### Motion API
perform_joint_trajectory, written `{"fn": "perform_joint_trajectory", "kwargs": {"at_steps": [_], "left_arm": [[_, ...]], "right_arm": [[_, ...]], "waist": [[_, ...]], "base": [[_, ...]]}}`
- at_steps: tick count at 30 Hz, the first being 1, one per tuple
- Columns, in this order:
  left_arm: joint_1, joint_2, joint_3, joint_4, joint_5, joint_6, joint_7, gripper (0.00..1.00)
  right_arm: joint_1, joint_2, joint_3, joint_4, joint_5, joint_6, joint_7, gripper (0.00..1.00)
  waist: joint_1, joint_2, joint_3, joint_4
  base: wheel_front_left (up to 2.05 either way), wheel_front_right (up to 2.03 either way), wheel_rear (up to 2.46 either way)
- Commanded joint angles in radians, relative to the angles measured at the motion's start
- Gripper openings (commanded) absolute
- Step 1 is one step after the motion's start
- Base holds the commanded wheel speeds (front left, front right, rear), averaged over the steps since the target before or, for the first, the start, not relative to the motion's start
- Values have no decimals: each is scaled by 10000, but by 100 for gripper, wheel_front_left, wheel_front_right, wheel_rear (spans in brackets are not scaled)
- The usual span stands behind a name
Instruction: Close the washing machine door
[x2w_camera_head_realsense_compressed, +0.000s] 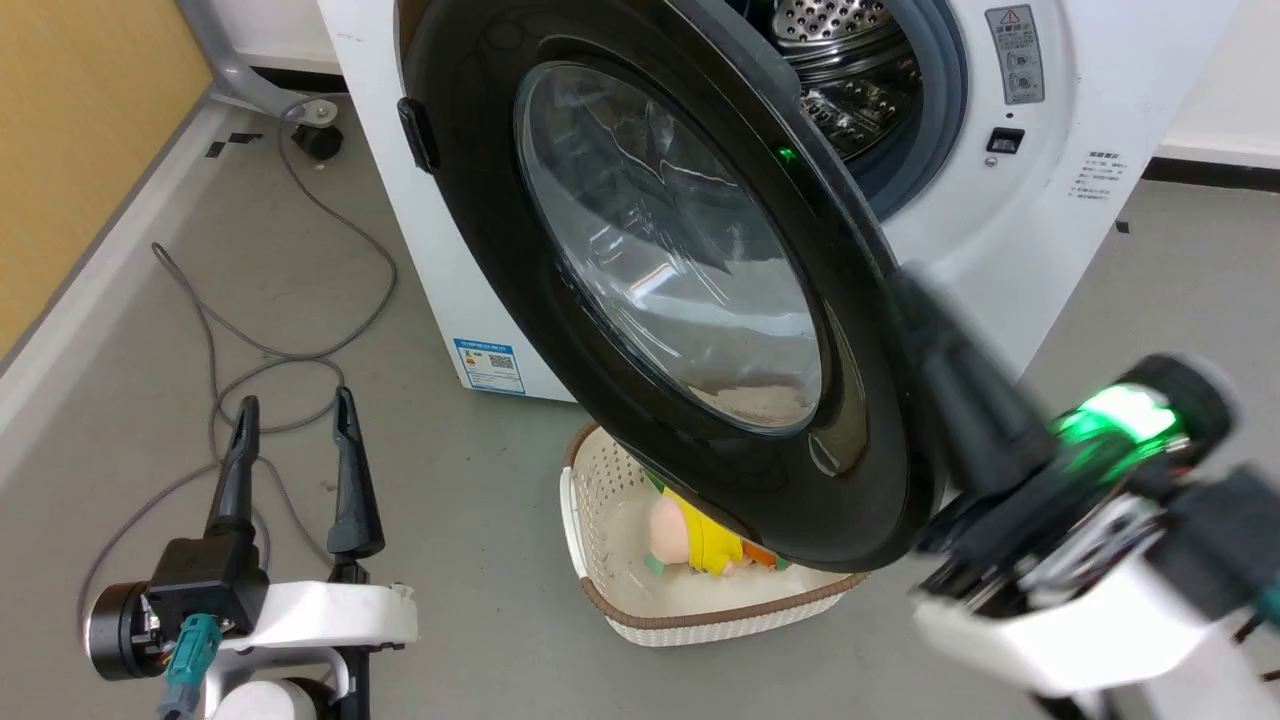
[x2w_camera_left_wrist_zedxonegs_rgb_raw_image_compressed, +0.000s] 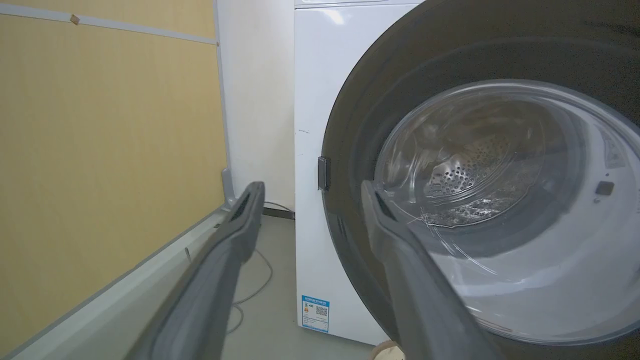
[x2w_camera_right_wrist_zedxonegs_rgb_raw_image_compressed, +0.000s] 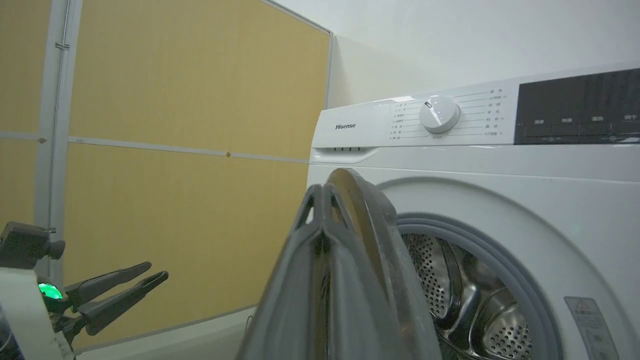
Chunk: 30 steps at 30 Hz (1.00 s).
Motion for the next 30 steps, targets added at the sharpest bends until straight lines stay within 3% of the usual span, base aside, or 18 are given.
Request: {"fn": "perform_joint_trajectory", "kwargs": {"at_steps": [1,3,13,20,30], "left_arm": [[103,-60,88,-17,98,-53,-43,100],[83,-205,255,-41,249,-176,-43,100],[-68,-532,572,-9,611,-583,-43,100],[-221,-643,480,12,991,-756,-43,100],[-598,-743,221,24,1235,-810,-43,100]], "right_arm": [[-132,-144,273,34,-61,8,-42,0],[-118,-562,1097,339,-126,8,-42,0],[265,-1548,2395,1928,-817,8,-42,0],[453,-1531,1556,3035,-787,8,-42,0],[203,-685,-482,4242,-513,8,-42,0]], "waist": [[0,0,14,-17],[0,0,53,-71],[0,0,340,-263],[0,0,653,-336],[0,0,1152,-279]], "base": [[0,0,0],[0,0,0],[0,0,0],[0,0,0],[0,0,0]]}}
